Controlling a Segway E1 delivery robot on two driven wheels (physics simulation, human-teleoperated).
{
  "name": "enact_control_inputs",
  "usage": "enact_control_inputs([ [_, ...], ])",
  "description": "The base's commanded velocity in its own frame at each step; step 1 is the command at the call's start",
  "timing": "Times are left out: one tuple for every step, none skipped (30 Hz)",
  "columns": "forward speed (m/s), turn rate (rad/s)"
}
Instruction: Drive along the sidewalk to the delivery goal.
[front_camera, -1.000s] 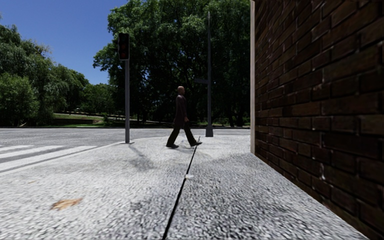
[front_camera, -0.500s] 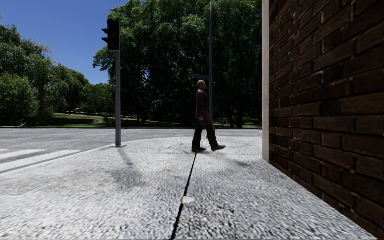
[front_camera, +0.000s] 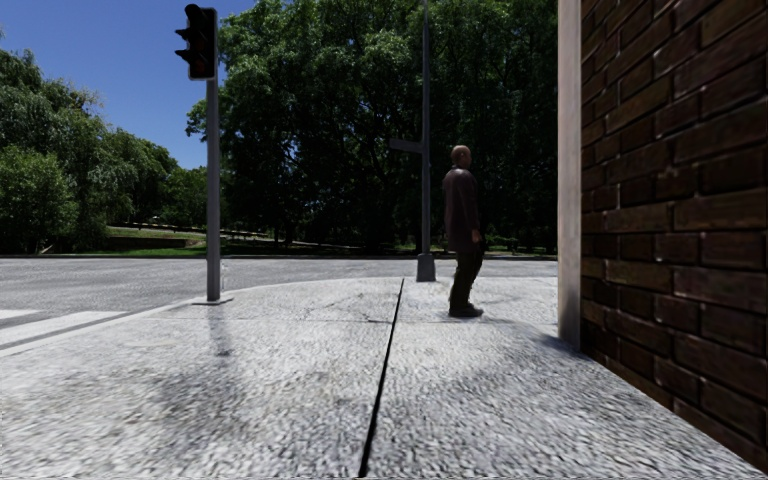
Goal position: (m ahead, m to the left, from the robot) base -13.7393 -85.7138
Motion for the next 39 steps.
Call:
enact_control_inputs([
  [1.50,0.00],
  [1.51,0.00],
  [1.52,0.00],
  [1.53,0.00],
  [1.53,0.00],
  [1.54,0.00],
  [1.54,0.00],
  [1.54,0.00],
  [1.54,0.00],
  [1.54,0.00],
  [1.54,0.00],
  [1.54,0.00],
  [1.54,0.00],
  [1.54,0.00],
  [1.54,0.00],
  [1.54,0.00],
  [1.54,0.00],
  [1.54,0.00],
  [1.54,0.00],
  [1.54,0.00],
  [1.54,0.00],
  [1.54,0.00],
  [1.54,0.00],
  [1.54,0.00],
  [1.54,0.00],
  [1.54,0.00],
  [1.54,0.00],
  [1.54,0.00],
  [1.54,0.00],
  [1.54,0.00],
  [1.54,0.00],
  [1.55,0.00],
  [1.55,0.00],
  [1.55,0.00],
  [1.55,0.00],
  [1.55,0.00],
  [1.55,0.00],
  [1.55,0.00],
  [1.55,0.00],
])
